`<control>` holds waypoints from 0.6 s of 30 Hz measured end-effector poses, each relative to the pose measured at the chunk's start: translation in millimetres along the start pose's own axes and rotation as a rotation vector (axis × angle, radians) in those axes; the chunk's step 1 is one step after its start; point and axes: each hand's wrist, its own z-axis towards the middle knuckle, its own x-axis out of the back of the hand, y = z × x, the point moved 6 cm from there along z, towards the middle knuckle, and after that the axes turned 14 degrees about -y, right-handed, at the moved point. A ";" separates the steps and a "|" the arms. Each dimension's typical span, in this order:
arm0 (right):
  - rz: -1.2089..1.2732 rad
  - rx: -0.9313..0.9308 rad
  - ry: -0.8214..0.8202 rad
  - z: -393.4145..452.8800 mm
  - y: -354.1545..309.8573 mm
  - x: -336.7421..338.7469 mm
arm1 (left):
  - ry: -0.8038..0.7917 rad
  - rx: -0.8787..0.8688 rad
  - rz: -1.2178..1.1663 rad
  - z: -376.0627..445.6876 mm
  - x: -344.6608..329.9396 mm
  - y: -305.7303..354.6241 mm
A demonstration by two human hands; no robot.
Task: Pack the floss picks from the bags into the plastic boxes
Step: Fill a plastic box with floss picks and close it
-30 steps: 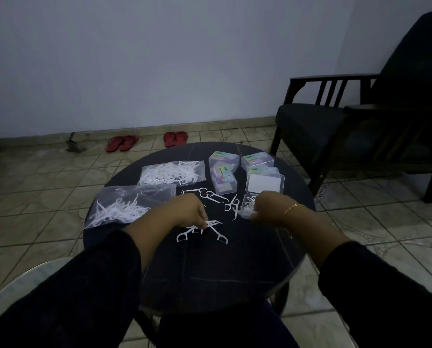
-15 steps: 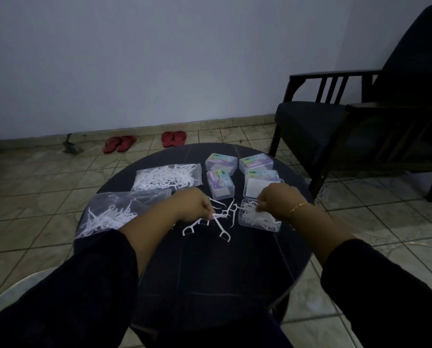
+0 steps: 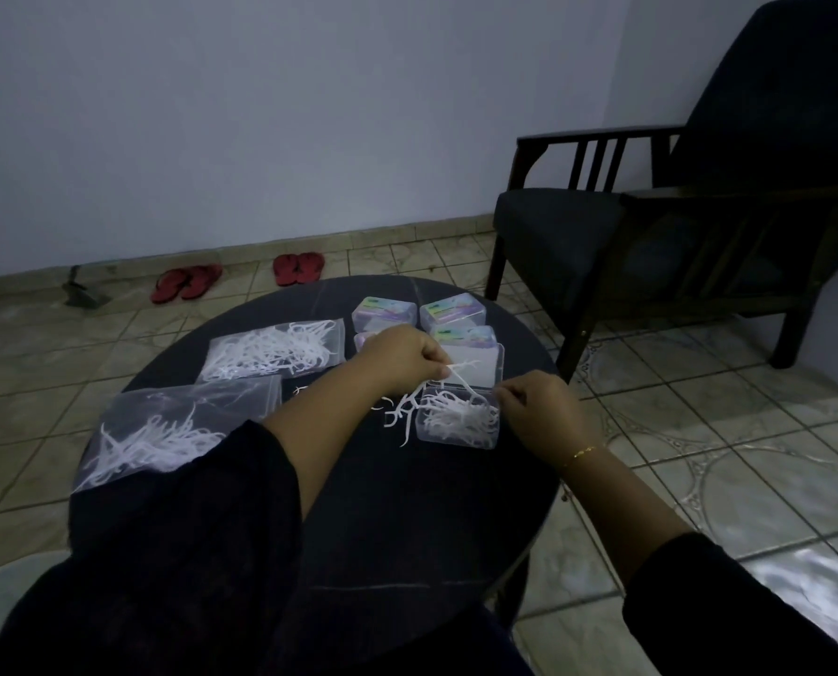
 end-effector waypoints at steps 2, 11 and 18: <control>0.013 0.011 0.008 -2.5 2.8 -3.6 | 0.002 -0.002 -0.015 4.5 -7.9 2.5; 0.064 -0.012 0.044 -13.0 0.1 -8.0 | 0.057 -0.134 0.218 1.8 -35.4 4.3; -0.123 0.029 0.003 -18.5 -9.8 -12.6 | 0.392 -0.099 0.157 -35.3 -42.2 -28.3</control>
